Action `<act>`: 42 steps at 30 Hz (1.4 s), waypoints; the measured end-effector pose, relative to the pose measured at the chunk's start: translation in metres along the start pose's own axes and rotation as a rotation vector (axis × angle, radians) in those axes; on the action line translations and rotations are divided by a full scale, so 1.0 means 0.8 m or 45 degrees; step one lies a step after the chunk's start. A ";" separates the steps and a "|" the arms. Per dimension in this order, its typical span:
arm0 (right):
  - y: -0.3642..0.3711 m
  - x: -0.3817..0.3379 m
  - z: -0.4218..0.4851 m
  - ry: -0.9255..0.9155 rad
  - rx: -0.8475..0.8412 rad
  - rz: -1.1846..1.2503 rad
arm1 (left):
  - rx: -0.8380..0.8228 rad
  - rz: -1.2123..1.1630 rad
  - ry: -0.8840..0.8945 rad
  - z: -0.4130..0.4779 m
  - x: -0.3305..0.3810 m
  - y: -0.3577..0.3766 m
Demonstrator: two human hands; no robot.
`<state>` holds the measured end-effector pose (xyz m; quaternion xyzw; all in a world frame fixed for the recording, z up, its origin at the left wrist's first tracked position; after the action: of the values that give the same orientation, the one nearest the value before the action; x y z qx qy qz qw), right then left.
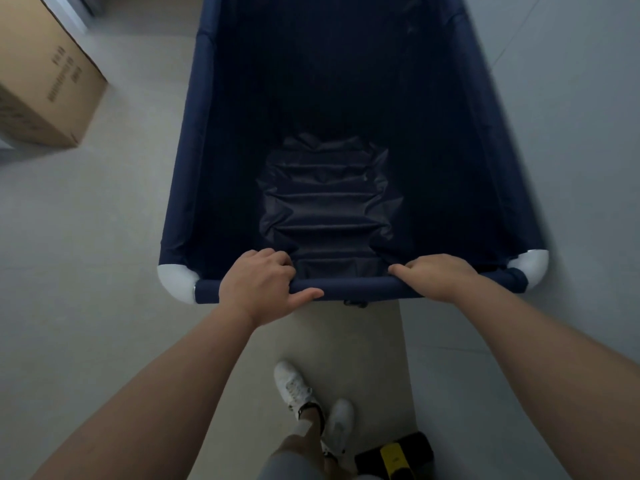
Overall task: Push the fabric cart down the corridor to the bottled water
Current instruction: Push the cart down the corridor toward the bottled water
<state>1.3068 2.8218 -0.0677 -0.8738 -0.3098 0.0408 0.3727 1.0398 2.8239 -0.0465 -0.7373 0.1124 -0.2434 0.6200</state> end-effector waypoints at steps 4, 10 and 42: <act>-0.002 -0.001 0.006 0.050 -0.015 0.103 | -0.047 -0.019 -0.001 0.001 -0.010 0.000; -0.004 0.000 0.011 0.176 -0.092 0.380 | -0.072 -0.039 -0.008 0.002 -0.016 -0.002; 0.004 -0.034 -0.001 0.412 -0.134 0.740 | -0.056 -0.085 0.060 -0.034 -0.036 -0.005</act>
<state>1.2868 2.8042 -0.0738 -0.9387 0.0138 -0.0101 0.3444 1.0015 2.8151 -0.0454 -0.7482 0.1076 -0.2788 0.5923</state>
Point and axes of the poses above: each hand's wrist, its own z-axis towards the middle knuckle, its own y-axis out of the palm, x = y × z, the point moved 7 cm from there along z, towards the middle knuckle, and after that the axes turned 9 degrees about -z, right-handed, at the moved point
